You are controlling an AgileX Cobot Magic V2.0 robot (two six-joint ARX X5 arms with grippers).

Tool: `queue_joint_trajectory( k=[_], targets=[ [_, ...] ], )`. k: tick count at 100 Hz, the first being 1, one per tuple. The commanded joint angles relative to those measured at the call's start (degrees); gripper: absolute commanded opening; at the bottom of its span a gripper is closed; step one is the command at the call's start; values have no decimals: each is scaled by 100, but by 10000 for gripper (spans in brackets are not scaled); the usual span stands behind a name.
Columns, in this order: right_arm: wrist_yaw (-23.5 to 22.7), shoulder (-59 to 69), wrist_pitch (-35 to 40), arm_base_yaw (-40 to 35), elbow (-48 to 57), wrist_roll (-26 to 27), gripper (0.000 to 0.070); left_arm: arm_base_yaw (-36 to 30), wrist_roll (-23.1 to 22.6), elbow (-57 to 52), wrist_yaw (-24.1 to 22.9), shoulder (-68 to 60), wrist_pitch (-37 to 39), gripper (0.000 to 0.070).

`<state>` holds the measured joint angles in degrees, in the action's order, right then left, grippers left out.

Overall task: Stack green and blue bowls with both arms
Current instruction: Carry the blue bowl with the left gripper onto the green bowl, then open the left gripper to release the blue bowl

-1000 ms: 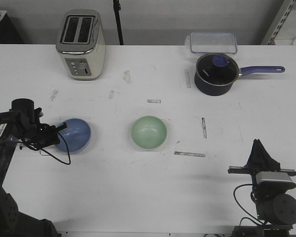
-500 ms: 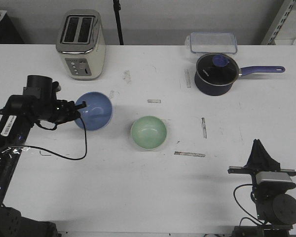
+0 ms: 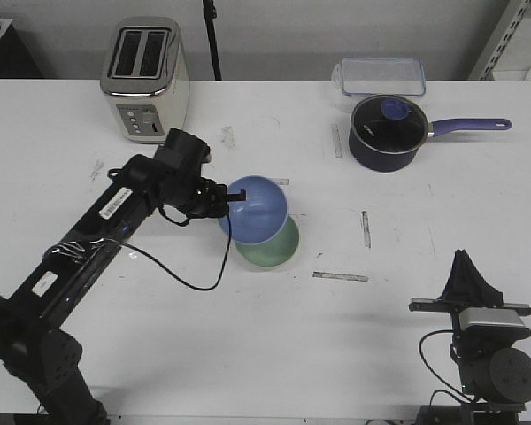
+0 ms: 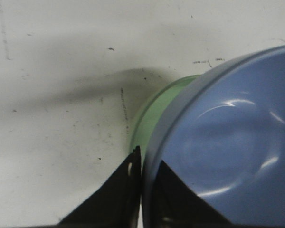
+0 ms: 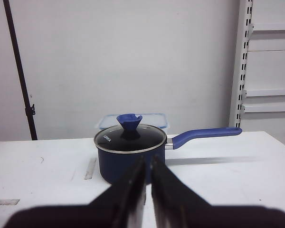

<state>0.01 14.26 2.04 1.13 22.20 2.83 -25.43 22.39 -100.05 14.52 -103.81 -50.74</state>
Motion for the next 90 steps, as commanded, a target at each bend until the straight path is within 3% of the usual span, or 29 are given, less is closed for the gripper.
queue_joint_trajectory(
  k=[1,43,56,78,90],
  targets=[
    [0,-4,-74,-2,9,57,10,-105,129,-170,-9,-214,2,1],
    [2,-4,-74,-2,9,55,10,-494,118,-170,-50,-785,131,9],
    [0,-4,-74,-2,9,55,10,-498,116,-170,-321,-789,131,139],
    [2,-4,-74,-2,9,57,10,-505,103,-170,-339,-732,122,184],
    [2,-4,-74,-2,9,55,10,-542,103,-170,-339,-573,133,356]
  ],
)
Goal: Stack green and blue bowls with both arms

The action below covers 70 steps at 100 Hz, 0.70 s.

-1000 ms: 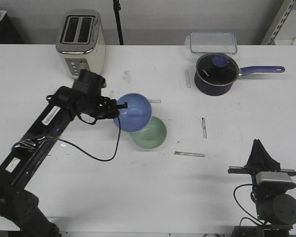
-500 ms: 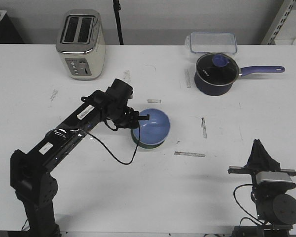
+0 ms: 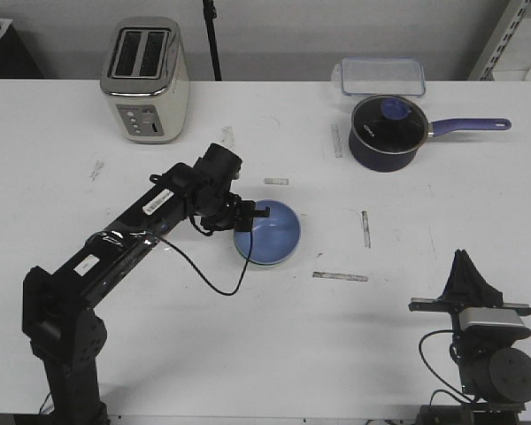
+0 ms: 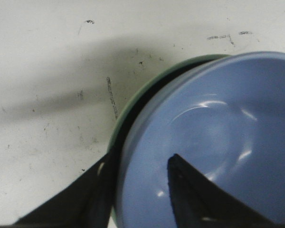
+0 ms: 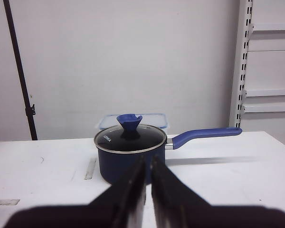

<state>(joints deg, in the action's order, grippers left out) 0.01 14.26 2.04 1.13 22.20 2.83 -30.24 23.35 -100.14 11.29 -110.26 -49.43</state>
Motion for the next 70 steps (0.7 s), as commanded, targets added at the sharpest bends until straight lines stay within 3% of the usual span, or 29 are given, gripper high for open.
queue_joint_trajectory(
  k=[1,25,40,52,70],
  targets=[
    [0,-4,-74,-2,9,57,10,-63,7,-162,-15,92,2,369],
    [2,-4,-74,-2,9,57,10,-42,-31,-162,-63,616,37,386],
    [2,-4,-74,-2,9,57,10,33,-291,-114,-404,1043,328,363],
    [2,-4,-74,-2,9,57,10,107,-505,144,-702,1473,881,363],
    [2,-4,-74,-2,9,57,10,356,-942,1150,-730,2302,2116,360]
  ],
)
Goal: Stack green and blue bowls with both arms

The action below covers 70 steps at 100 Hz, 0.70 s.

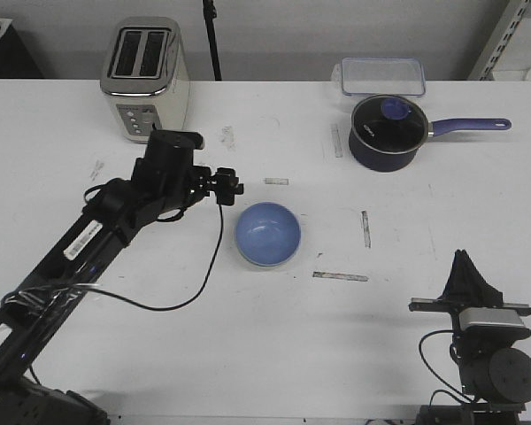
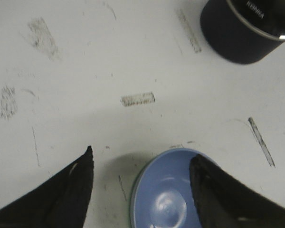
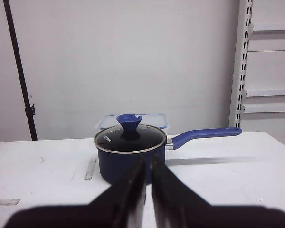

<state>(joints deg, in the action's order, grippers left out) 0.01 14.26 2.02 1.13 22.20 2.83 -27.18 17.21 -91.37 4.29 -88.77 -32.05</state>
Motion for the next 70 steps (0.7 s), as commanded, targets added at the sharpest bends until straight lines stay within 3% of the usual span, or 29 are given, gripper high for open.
queue_joint_trajectory(
  k=[1,16,33,49,62,70],
  targets=[
    [2,-4,-72,-2,9,57,10,68,-334,345,-31,199,444,358],
    [2,-4,-72,-2,9,55,10,398,-382,1633,-31,1021,1624,234],
    [2,-4,-72,-2,9,57,10,916,-603,3309,-31,1952,3226,220],
    [0,-4,-72,-2,9,57,10,1342,-680,4653,-31,2695,4277,70],
    [0,-4,-72,-2,9,55,10,1543,-1423,5445,-31,3268,4553,0],
    [2,-4,-72,-2,9,57,10,1674,-1926,5823,-31,3606,4548,0]
  ],
)
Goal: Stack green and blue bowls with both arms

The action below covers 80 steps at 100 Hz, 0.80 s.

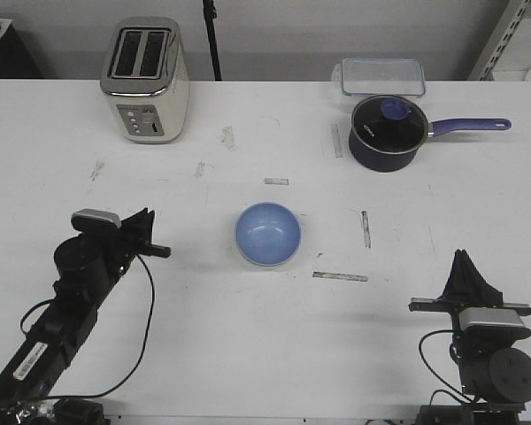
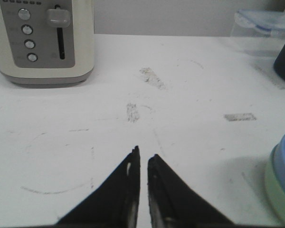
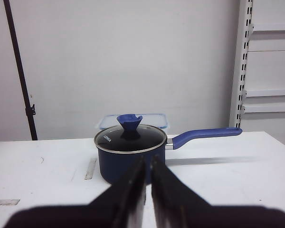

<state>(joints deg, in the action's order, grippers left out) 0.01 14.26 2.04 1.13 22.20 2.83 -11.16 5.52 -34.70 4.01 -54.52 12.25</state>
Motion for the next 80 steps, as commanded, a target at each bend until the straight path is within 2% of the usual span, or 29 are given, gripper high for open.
queue_joint_trajectory(
  k=[1,20,39,62,80],
  targets=[
    [2,-4,-74,-2,9,57,10,87,-800,199,-2,221,118,0],
    [2,-4,-74,-2,9,57,10,450,-863,927,-2,1062,127,0],
    [0,-4,-74,-2,9,55,10,918,-590,1414,-2,2009,92,0],
    [0,-4,-74,-2,9,57,10,1172,-592,1486,-2,2951,-623,1],
    [2,-4,-74,-2,9,55,10,1174,-592,1486,2,3475,-625,1]
  ],
)
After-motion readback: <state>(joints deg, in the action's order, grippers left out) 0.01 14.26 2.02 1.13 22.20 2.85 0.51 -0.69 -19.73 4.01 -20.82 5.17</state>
